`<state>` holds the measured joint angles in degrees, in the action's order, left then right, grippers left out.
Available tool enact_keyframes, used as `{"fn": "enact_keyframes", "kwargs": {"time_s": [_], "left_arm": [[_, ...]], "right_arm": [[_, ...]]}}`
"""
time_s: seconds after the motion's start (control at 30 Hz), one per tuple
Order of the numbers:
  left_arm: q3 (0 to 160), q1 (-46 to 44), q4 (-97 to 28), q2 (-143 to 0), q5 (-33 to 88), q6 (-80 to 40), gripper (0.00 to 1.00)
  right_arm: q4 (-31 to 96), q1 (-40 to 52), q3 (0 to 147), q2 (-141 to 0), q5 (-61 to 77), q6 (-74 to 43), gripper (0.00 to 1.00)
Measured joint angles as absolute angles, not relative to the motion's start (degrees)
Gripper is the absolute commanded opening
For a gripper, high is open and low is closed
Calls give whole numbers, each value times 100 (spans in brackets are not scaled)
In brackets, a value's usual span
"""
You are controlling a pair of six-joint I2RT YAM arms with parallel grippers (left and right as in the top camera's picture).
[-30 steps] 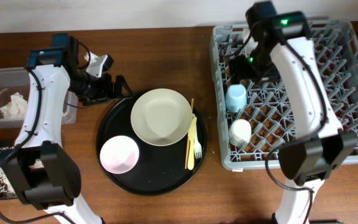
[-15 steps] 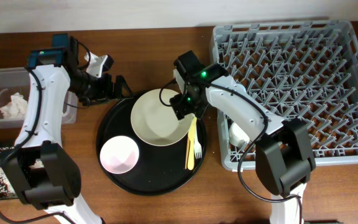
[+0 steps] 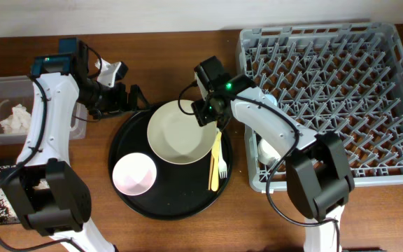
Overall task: Sort waste into correct bins and load items into the dishwasher rack
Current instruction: 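Reach the right gripper to the beige plate rim and grasp it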
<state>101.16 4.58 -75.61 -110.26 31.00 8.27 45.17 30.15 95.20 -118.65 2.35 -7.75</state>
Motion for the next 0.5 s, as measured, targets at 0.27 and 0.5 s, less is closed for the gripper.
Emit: {"fn": "enact_keyframes", "kwargs": {"time_s": [0.27,0.5], "left_arm": [[10116,458,-7559,-11026,3033,827,100],[10116,458,-7561,-11026,2995,827,100]], "right_arm": [[4147,3015,9334,-12285,215,-784,37],[4143,3015,9334,-12285,211,-770,17]]}}
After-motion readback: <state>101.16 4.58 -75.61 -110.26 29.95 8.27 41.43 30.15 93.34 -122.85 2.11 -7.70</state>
